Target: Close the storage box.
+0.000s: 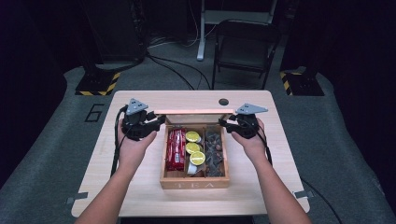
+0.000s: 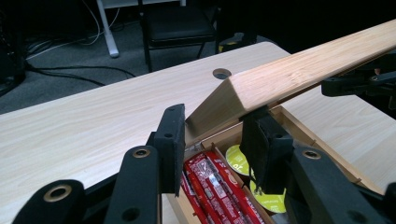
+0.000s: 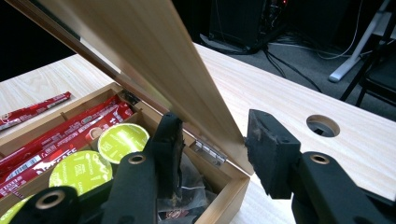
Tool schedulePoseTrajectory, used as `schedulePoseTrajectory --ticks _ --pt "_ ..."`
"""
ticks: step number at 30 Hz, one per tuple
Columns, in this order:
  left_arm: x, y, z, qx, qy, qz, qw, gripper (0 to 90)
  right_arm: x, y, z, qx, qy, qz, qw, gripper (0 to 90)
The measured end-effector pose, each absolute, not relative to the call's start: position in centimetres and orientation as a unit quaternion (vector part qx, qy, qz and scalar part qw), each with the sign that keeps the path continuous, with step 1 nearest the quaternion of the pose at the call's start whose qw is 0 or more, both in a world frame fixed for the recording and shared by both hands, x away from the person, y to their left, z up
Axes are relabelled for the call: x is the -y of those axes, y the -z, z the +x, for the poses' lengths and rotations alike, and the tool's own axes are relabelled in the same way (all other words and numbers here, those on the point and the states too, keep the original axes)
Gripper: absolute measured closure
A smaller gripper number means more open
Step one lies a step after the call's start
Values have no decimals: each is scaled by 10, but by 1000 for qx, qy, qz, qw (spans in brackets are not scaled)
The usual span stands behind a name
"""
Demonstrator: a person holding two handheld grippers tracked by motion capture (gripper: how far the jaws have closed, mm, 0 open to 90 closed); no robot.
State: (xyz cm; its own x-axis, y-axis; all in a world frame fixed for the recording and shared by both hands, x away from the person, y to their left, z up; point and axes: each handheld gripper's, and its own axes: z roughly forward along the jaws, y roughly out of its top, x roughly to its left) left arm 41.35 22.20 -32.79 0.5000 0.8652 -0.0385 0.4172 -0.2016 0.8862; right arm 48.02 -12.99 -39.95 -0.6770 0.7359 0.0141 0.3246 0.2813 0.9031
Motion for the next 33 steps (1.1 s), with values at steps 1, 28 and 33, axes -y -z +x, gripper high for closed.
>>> schedulePoseTrajectory --ticks 1,28,33 --pt "-222 328 414 -436 -245 735 458 603 130 400 480 -772 -491 346 208 559" --pt "-223 338 397 -420 -252 745 453 604 139 366 420 -780 -493 327 205 473" --pt "-224 339 395 -421 -243 744 458 597 137 366 409 -782 -491 313 222 491"
